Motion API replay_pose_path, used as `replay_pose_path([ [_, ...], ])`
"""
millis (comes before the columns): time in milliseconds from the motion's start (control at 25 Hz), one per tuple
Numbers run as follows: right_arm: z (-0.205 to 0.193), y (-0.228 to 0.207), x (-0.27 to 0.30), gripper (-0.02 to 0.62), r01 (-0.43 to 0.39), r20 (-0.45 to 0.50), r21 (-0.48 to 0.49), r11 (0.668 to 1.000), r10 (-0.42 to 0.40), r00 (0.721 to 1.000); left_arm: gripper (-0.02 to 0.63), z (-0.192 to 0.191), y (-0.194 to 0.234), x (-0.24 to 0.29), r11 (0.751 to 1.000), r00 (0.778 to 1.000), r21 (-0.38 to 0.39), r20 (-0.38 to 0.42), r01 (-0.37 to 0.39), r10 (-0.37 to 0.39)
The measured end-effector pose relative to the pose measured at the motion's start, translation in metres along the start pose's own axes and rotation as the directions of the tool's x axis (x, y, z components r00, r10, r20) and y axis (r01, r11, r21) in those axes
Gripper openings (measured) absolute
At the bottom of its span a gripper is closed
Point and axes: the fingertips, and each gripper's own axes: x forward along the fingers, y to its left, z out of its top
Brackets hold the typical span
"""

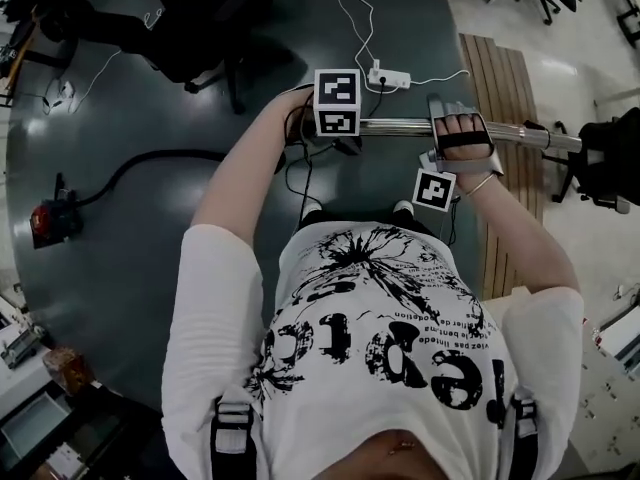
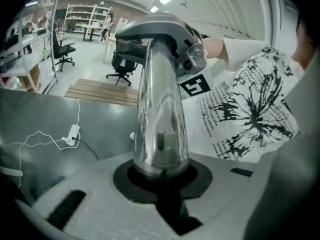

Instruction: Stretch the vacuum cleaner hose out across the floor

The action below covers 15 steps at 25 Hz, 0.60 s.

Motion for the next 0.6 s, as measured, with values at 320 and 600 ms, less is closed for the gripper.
replay_pose_path([
  [320,-0.085,0.085,-0.023,0.061,-0.267,0.187,0.170,0.948,0.235,0.954,0.060,0.106,-0.018,0.065,0.979,0.986,-0.118,-0.013,0.166,-0.169],
  [600,-0.118,0.161,-0.034,0.057,-0.510,0.195,0.012,0.860,0.498,0.845,0.110,0.148,0.000,0.122,0.980,0.992,-0.162,0.071,0.118,-0.108],
])
